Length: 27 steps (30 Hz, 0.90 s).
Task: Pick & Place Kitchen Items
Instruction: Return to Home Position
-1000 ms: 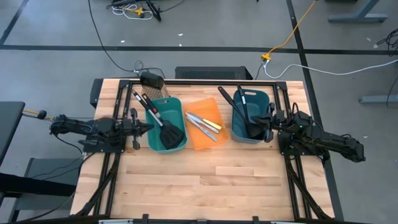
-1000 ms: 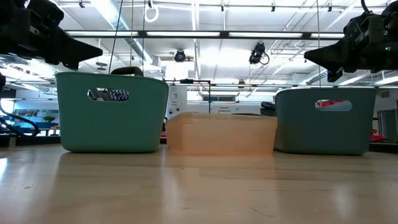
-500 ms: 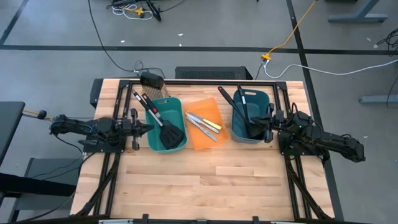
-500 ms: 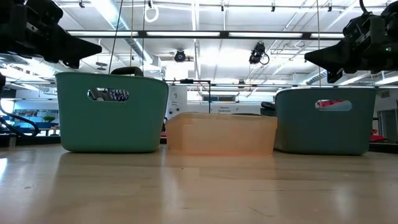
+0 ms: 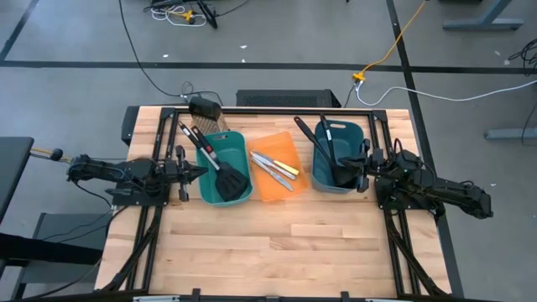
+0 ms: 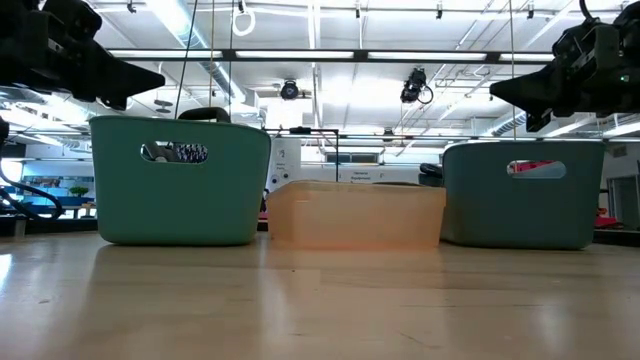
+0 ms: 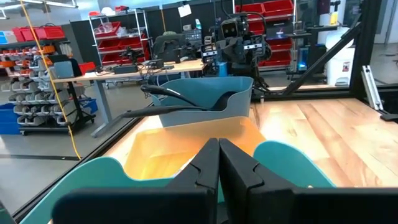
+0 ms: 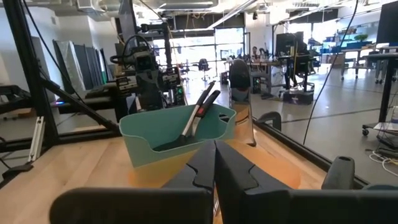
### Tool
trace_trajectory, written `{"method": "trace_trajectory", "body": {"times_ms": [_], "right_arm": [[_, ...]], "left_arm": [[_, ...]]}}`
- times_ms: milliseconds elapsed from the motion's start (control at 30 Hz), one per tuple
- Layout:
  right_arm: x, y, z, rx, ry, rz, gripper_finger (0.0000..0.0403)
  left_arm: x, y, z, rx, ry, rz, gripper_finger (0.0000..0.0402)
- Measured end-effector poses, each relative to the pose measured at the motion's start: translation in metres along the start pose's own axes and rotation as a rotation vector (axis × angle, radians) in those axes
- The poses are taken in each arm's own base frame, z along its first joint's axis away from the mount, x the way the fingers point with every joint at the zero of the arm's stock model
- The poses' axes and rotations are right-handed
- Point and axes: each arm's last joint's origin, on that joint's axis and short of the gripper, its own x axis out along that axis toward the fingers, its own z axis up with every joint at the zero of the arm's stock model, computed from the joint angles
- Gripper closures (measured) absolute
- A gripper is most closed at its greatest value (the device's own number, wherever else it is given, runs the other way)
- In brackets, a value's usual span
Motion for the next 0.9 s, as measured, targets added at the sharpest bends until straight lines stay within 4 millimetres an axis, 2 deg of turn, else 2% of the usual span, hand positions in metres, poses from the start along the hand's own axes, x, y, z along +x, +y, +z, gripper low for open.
{"method": "trace_trajectory", "body": {"times_ms": [900], "right_arm": [[0.0000,0.0000,-0.0007,0.012,0.007,0.000,0.0392]], "left_arm": [[0.0000,0.0000,-0.0001,-0.005,0.001,0.000,0.0385]]}}
